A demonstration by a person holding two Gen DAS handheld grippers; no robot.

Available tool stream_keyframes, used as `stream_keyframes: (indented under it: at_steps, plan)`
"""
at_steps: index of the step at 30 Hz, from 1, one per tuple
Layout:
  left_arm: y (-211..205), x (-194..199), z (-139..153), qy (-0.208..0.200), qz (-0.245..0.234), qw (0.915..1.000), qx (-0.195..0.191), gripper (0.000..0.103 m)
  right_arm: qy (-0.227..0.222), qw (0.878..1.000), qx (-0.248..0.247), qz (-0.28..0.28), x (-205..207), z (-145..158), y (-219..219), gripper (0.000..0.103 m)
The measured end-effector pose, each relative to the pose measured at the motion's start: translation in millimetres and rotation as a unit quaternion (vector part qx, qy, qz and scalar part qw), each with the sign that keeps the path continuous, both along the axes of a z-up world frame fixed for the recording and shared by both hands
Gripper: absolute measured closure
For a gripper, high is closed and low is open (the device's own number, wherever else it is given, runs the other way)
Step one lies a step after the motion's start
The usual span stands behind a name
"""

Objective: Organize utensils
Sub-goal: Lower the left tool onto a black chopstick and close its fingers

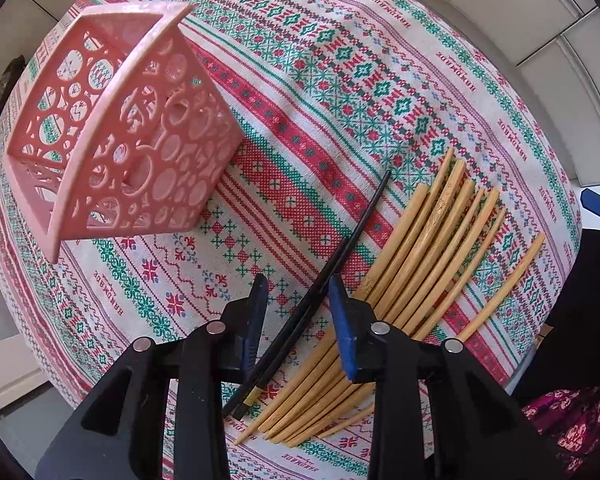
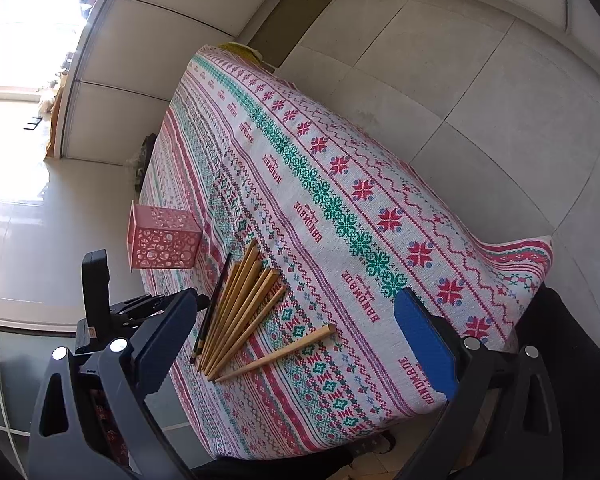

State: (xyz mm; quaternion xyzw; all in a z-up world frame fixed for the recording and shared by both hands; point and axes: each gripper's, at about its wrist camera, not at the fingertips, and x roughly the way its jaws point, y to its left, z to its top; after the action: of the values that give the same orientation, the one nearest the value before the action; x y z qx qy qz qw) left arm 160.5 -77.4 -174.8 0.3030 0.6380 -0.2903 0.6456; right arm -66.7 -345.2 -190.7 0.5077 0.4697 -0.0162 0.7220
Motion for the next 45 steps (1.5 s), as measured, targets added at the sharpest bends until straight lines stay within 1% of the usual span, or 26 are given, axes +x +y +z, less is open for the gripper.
stream_keyframes:
  at_steps: [2, 3, 4, 8, 9, 10, 12, 13, 14, 17, 19, 21, 23, 24, 26, 28, 29, 31, 35, 37, 38, 40, 41, 42, 44, 45]
  plan:
    - [7, 0, -11, 0.003, -0.004, 1.0000, 0.008, 0.067, 0.001, 1.000, 0.001, 0.000, 1, 0, 0, 0.007]
    - [8, 0, -16, 0.004, -0.007, 0.9999, 0.011, 0.068, 0.001, 1.000, 0.002, -0.001, 2, -1, 0, 0.007]
    - [11, -3, -19, 0.003, -0.011, 0.9999, 0.007, 0.072, 0.002, 1.000, 0.003, -0.002, 2, -1, 0, 0.007]
    - [12, -9, -29, 0.014, -0.023, 0.9996, 0.002, 0.082, 0.004, 1.000, 0.004, 0.000, 4, -2, 2, 0.007]
    - [5, -19, -25, 0.015, -0.025, 0.9996, 0.003, 0.086, 0.006, 1.000, 0.003, 0.001, 5, -2, 3, 0.007]
    - [5, -20, -27, 0.013, -0.023, 0.9997, 0.001, 0.087, 0.007, 1.000, 0.003, 0.002, 7, -2, 4, 0.007]
    - [5, -21, -24, 0.005, -0.003, 0.9999, -0.009, 0.090, 0.008, 1.000, 0.001, 0.003, 8, -2, 7, 0.007]
    - [12, -21, -23, -0.011, 0.010, 0.9998, -0.014, 0.093, 0.010, 1.000, -0.006, 0.004, 10, 0, 9, 0.007]
    - [16, -31, -19, -0.017, 0.026, 0.9992, -0.023, 0.096, 0.012, 1.000, -0.014, 0.006, 12, 1, 12, 0.007]
    - [51, -34, -14, -0.021, 0.072, 0.9953, -0.062, 0.096, 0.022, 0.999, -0.041, 0.028, 24, 5, 26, 0.007]
    - [73, -40, -13, -0.005, 0.085, 0.9927, -0.086, 0.092, 0.027, 0.997, -0.054, 0.053, 38, 8, 43, 0.007]
    - [88, -43, -12, -0.014, 0.089, 0.9918, -0.090, 0.091, 0.037, 0.995, -0.058, 0.069, 53, 9, 59, 0.007]
    - [99, -41, -11, -0.016, 0.097, 0.9895, -0.106, 0.091, 0.041, 0.994, -0.048, 0.090, 73, 9, 76, 0.007]
    - [106, -38, -9, -0.022, 0.096, 0.9894, -0.106, 0.091, 0.047, 0.993, -0.046, 0.097, 83, 9, 84, 0.007]
    - [115, -35, -10, -0.019, 0.089, 0.9900, -0.108, 0.091, 0.051, 0.993, -0.051, 0.093, 97, 8, 92, 0.007]
    - [112, -38, -19, -0.013, 0.070, 0.9925, -0.099, 0.091, 0.053, 0.992, -0.071, 0.095, 106, 9, 96, 0.007]
    - [104, -26, -12, -0.010, 0.062, 0.9934, -0.096, 0.091, 0.054, 0.991, -0.074, 0.095, 107, 8, 96, 0.007]
    - [93, -24, -18, -0.003, 0.049, 0.9938, -0.100, 0.090, 0.059, 0.992, -0.075, 0.088, 107, 4, 94, 0.007]
    - [76, -27, -27, -0.003, 0.029, 0.9958, -0.087, 0.089, 0.072, 0.992, -0.064, 0.084, 106, -7, 87, 0.007]
    - [68, -28, -33, 0.001, 0.025, 0.9962, -0.084, 0.089, 0.071, 0.992, -0.057, 0.086, 108, -8, 85, 0.007]
    - [57, -29, -32, 0.001, 0.024, 0.9963, -0.082, 0.089, 0.069, 0.992, -0.055, 0.086, 107, -8, 83, 0.007]
    - [52, -32, -35, 0.001, 0.023, 0.9964, -0.082, 0.089, 0.066, 0.993, -0.053, 0.088, 106, -7, 81, 0.007]
    - [44, -34, -33, 0.002, 0.022, 0.9965, -0.081, 0.089, 0.065, 0.992, -0.053, 0.090, 106, -6, 80, 0.007]
    - [34, -31, -22, 0.002, 0.021, 0.9967, -0.078, 0.089, 0.064, 0.992, -0.053, 0.090, 105, -5, 82, 0.007]
    - [28, -34, -30, 0.000, 0.013, 0.9981, -0.060, 0.089, 0.065, 0.992, -0.051, 0.091, 103, -5, 78, 0.007]
    - [24, -37, -31, -0.005, 0.000, 0.9986, -0.053, 0.089, 0.066, 0.992, -0.051, 0.091, 102, -5, 76, 0.007]
